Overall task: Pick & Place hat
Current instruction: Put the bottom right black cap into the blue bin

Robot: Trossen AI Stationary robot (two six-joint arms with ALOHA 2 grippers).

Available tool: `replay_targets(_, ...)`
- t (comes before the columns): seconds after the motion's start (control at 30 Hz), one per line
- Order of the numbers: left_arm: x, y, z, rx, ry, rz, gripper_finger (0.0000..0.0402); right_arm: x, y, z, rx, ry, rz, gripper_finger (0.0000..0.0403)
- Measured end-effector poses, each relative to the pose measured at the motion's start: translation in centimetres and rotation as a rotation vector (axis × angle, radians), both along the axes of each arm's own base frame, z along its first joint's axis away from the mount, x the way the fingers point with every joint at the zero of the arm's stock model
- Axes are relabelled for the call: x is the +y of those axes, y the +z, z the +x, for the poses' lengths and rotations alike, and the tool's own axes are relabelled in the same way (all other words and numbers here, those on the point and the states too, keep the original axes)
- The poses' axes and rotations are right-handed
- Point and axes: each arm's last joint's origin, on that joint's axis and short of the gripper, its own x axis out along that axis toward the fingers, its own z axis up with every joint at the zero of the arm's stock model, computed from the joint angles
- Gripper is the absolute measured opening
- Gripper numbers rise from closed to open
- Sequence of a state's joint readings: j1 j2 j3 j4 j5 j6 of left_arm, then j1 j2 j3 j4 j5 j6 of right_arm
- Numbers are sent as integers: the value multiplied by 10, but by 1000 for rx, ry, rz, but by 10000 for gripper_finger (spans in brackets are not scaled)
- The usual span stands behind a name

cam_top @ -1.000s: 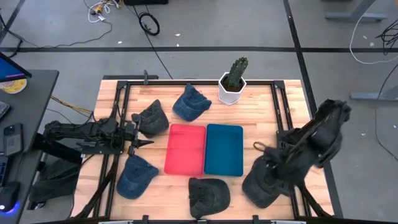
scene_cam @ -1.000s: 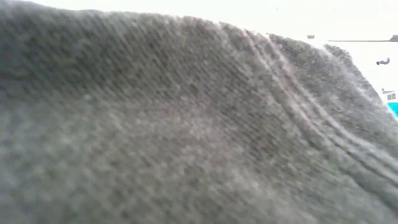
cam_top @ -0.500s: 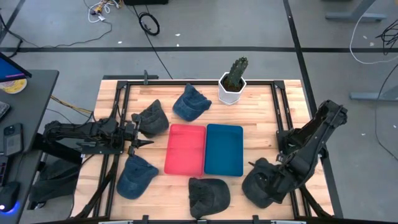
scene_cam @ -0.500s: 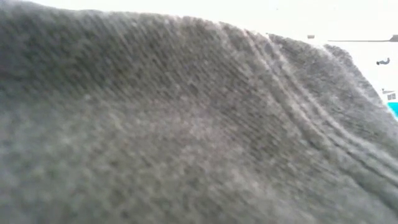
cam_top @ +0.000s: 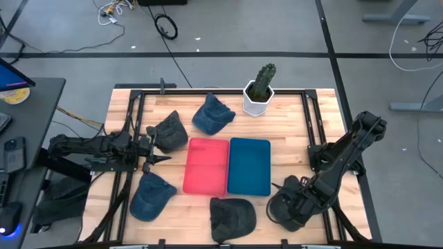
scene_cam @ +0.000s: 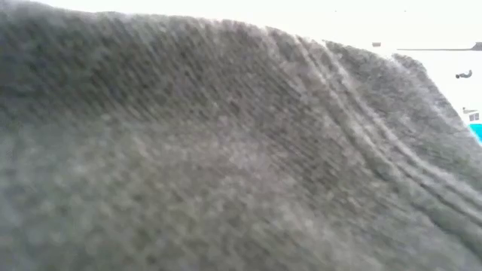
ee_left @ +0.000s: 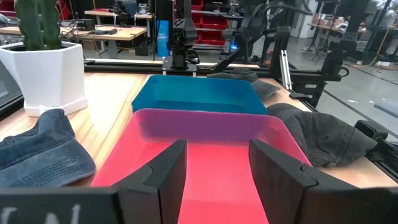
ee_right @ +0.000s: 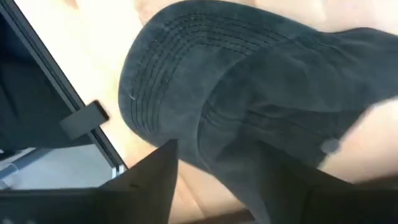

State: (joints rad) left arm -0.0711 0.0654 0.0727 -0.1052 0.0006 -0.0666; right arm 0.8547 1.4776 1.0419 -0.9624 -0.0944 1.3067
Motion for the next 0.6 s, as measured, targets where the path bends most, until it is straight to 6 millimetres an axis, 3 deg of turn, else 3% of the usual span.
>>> replay_targets(0.27,0,0,0,0,0,0,177,-8,-34,-7,16,-47,-7,249)
replay_targets(0.6,0,0,0,0,0,0,177,-7,-54,-6,-47,-43,69,215)
